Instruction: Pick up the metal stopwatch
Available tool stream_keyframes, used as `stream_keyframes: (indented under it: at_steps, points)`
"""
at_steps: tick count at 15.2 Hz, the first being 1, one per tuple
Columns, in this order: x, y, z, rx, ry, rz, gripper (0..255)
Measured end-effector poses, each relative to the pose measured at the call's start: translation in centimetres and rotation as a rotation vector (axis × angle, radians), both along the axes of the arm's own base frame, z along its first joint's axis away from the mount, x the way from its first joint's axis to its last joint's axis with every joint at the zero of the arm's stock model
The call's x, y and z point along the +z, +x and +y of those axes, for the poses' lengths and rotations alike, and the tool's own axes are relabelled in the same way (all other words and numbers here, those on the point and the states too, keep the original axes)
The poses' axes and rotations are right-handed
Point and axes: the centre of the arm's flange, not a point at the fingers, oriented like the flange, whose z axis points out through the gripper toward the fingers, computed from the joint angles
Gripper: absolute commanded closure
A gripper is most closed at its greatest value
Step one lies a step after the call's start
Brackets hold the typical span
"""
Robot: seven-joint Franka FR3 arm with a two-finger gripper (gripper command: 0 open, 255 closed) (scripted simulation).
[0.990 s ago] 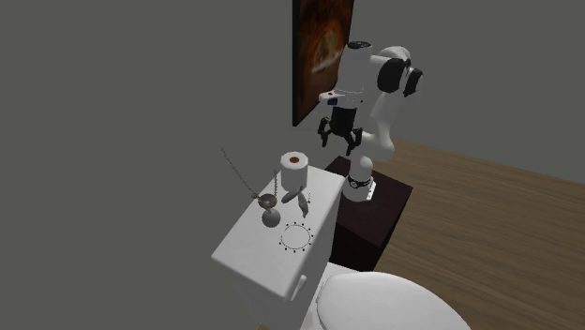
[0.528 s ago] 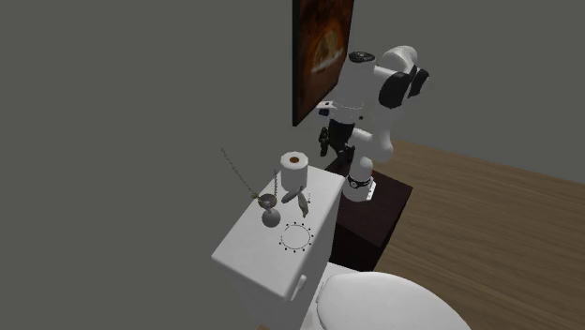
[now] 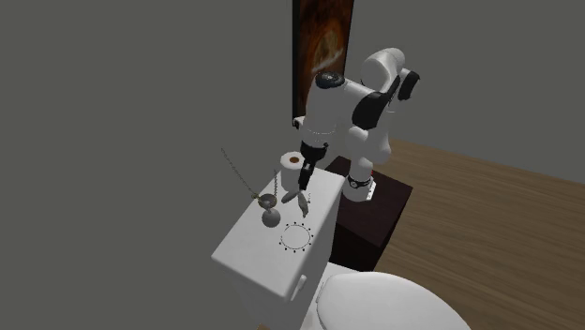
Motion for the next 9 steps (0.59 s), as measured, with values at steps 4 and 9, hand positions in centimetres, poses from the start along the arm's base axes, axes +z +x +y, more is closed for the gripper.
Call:
stream_keyframes:
  at_steps: [4, 9]
  points:
    - [-1.6, 1.7, -1.8, -0.181, 0.001, 0.009, 0]
    - [-4.1, 1.9, -2.0, -0.194, 0.001, 0.009, 0]
